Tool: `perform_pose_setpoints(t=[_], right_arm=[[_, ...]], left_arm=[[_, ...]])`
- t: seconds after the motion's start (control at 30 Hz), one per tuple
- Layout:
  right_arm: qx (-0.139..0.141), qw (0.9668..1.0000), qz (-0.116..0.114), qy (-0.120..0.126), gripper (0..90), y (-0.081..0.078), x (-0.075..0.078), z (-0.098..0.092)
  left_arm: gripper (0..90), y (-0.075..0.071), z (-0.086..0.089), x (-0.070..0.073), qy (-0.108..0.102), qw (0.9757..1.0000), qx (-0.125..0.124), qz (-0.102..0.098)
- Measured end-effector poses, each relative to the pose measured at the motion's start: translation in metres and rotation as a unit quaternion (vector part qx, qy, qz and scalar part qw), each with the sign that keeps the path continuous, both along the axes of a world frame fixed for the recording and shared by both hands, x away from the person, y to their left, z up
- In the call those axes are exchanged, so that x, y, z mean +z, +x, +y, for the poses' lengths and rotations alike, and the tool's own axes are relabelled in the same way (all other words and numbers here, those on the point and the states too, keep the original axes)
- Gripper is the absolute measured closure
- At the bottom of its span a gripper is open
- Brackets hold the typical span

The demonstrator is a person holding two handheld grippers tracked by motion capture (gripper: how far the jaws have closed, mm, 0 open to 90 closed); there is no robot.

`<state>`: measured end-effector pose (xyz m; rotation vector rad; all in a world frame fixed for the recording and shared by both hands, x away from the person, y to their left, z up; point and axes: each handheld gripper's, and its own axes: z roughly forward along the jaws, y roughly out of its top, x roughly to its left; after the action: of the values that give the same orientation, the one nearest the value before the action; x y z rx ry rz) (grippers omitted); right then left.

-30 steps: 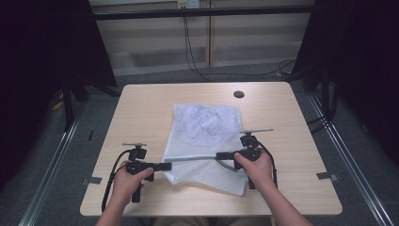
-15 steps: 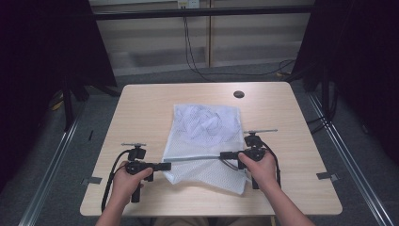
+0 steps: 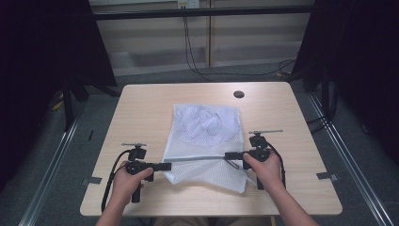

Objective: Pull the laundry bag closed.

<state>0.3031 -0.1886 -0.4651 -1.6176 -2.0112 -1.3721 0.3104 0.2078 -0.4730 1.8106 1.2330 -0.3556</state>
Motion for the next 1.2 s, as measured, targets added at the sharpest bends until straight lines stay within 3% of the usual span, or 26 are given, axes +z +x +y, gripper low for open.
perform_pose_setpoints(t=[0.87, 1.03, 1.2], right_arm=[[-0.018, 0.9998, -0.002, -0.005, 87.8, -0.003, -0.004, -0.022], [-0.023, 0.9995, -0.005, -0.021, 87.8, -0.004, -0.004, -0.026], [-0.031, 0.9994, -0.004, -0.015, 87.8, -0.004, -0.004, -0.032]], left_arm=[[88.2, -0.001, 0.001, -0.001, 0.005, 1.0000, 0.001, 0.003], [88.2, -0.001, 0.002, -0.001, 0.002, 1.0000, 0.004, 0.006], [88.2, -0.001, 0.004, -0.001, 0.006, 1.0000, 0.003, 0.004]])
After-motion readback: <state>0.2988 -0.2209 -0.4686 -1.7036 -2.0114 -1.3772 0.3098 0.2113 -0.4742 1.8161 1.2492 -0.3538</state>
